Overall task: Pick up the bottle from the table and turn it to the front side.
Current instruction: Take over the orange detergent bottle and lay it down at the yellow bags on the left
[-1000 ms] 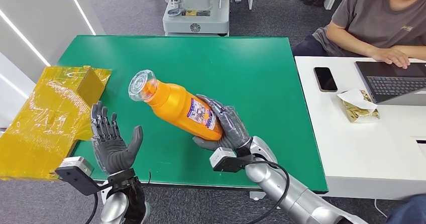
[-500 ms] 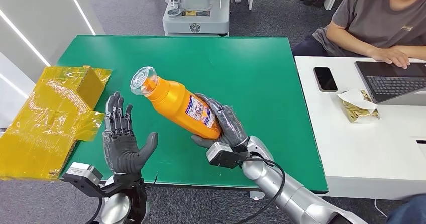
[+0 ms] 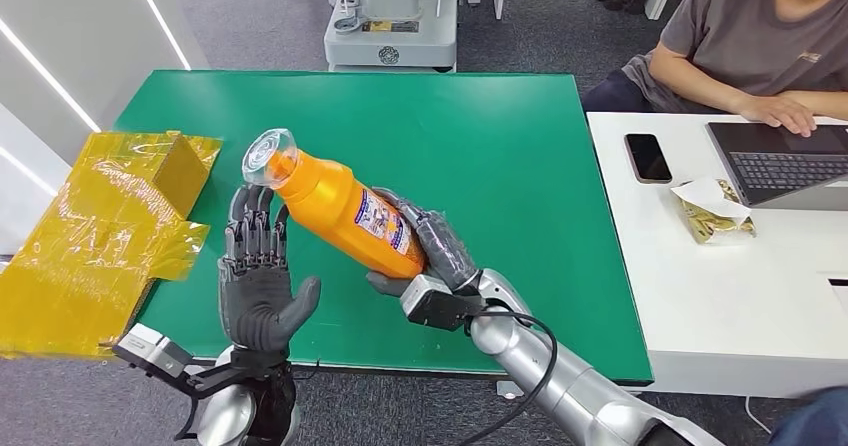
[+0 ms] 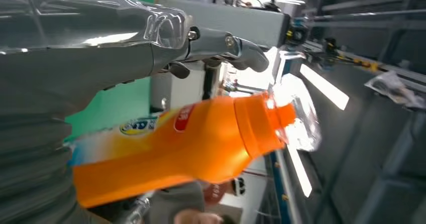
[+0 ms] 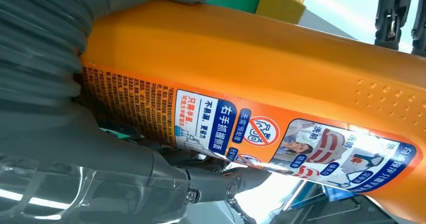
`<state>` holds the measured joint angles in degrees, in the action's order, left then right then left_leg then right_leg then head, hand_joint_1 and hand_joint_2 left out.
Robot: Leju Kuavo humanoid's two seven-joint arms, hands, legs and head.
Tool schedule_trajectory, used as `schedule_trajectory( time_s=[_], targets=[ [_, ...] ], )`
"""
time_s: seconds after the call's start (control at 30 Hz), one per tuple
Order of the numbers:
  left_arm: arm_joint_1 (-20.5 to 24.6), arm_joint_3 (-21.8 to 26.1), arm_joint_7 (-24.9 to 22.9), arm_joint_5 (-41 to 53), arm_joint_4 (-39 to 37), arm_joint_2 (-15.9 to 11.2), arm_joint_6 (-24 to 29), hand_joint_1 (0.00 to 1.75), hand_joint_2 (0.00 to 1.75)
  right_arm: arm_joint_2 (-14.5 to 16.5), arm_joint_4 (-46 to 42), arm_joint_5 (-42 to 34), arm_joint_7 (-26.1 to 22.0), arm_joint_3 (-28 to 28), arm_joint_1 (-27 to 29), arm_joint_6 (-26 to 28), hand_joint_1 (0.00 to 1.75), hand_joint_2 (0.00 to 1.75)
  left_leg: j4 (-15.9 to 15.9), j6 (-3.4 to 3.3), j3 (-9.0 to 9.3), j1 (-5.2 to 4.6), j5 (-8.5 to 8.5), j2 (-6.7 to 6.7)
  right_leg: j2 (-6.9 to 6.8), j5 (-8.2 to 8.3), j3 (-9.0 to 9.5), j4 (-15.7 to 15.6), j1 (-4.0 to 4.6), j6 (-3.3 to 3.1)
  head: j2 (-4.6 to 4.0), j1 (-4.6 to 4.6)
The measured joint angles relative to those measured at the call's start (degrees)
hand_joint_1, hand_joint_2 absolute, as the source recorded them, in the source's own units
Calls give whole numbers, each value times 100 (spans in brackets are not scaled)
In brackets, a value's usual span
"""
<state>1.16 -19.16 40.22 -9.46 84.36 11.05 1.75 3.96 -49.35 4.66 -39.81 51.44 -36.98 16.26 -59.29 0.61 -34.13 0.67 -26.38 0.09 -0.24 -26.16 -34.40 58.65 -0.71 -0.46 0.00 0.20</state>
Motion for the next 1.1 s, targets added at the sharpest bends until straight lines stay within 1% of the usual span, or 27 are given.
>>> schedule_trajectory(
  time_s=[0.1, 0.23, 0.43, 0.7, 0.93, 1.1],
  targets=[
    [-7, 86, 0, -17, 28, 1, -74, 0, 175, 10, -7, 9, 1, -23, -28, -36, 175, 175, 0, 0, 0, 0, 0, 0, 0, 0, 0, 0, 0, 0, 0, -1],
    [-3, 150, 0, -8, 9, -4, -36, 0, 175, 30, -38, 74, 1, -32, -37, -141, 175, 175, 0, 0, 0, 0, 0, 0, 0, 0, -1, 0, 0, 0, 0, 0],
    [3, 154, -3, -27, -89, -35, -3, 0, 175, 121, -22, -91, 1, -36, -33, -539, 175, 175, 0, 0, 0, 1, 0, 1, 1, 0, -1, 0, 0, 0, 0, -1],
    [2, 154, -78, -76, -116, -52, 73, 0, 175, 216, -18, -73, 1, -36, 20, -569, 175, 175, 0, 0, 0, 0, 0, 1, 1, 0, -1, 0, 0, 0, 0, 0],
    [3, 154, -108, -77, -162, -52, 89, 0, 175, 236, -19, -73, 1, -36, 36, -577, 175, 175, 0, 0, 0, 0, 0, 1, 1, 0, -1, -1, 0, 0, 0, 0],
    [5, 155, -115, -314, -179, -52, -124, 0, 175, 236, 12, -93, 1, -36, 45, -786, 175, 175, 0, 0, 0, 1, 0, 1, 1, 0, -1, -1, 0, 0, 0, 0]
  ],
)
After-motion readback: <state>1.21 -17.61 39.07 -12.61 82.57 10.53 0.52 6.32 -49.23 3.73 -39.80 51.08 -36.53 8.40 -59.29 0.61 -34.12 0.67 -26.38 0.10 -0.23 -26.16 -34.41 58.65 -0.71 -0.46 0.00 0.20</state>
